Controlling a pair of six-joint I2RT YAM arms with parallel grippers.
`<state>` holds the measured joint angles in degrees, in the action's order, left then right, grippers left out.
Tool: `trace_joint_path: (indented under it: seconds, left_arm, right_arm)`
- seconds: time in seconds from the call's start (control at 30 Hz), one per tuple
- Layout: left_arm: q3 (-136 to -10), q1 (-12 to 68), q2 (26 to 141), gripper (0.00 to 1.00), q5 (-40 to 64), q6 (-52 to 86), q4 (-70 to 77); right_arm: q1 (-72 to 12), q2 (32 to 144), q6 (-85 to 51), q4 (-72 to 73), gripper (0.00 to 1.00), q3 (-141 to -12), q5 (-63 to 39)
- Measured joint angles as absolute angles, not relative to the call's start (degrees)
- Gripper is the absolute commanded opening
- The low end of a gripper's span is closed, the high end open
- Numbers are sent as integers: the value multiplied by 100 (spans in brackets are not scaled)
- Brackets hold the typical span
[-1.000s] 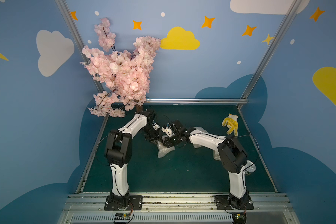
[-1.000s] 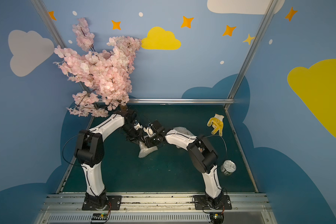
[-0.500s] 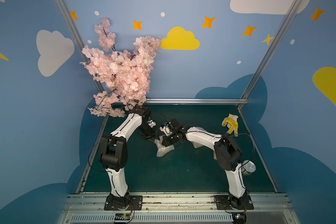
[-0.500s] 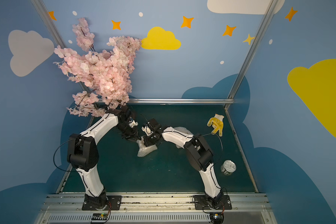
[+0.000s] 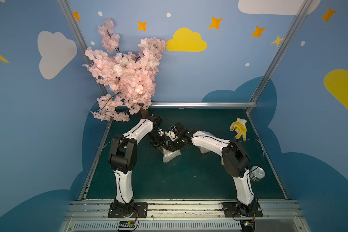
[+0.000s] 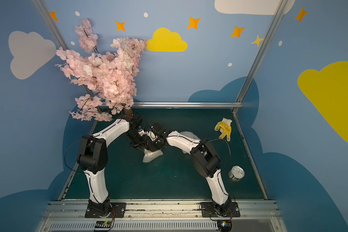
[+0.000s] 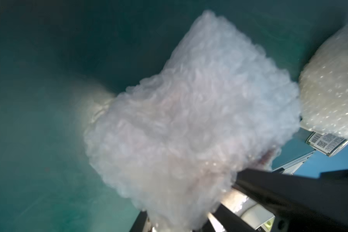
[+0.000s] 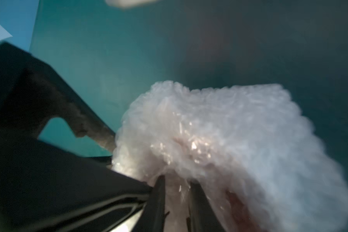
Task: Wrap mugs in bubble wrap
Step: Stick the tape on the bubble wrap.
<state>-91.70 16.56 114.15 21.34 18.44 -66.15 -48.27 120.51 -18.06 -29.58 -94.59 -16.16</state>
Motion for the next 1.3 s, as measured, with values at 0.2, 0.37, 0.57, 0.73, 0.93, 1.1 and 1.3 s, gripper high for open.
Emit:
trace_joint_path:
  seconds: [0.2,0.37,0.57,0.73,0.93,1.1,1.3]
  left_arm:
    - [-9229,1667,11441,25,2108,1868,-6663]
    - [-9312,1678,11465,17,2069,1868,-6700]
    - [-9395,1664,11528,11,2051,1881,-6729]
    - [-9402,1653,11528,10,2049,1885,-6735]
    - [-9406,1647,11528,10,2051,1881,-6735]
    - [-9408,1638,11528,17,2047,1865,-6729]
    - [-9406,1634,11469,29,1905,1802,-6608]
  right_arm:
    - [-4827,11994,-1800,-2950,32,-9439,-1518]
    - [-4829,11655,-1769,-2818,36,-9135,-1415]
    - [-4831,11253,-1647,-2744,39,-8768,-1444]
    - [-4807,11135,-1625,-2571,41,-8573,-1553]
    - [-4707,10860,-1721,-2296,45,-8270,-1761]
    - [-4534,10575,-1841,-2064,47,-8165,-1962]
    - [-4313,10125,-1922,-1920,52,-7959,-2108]
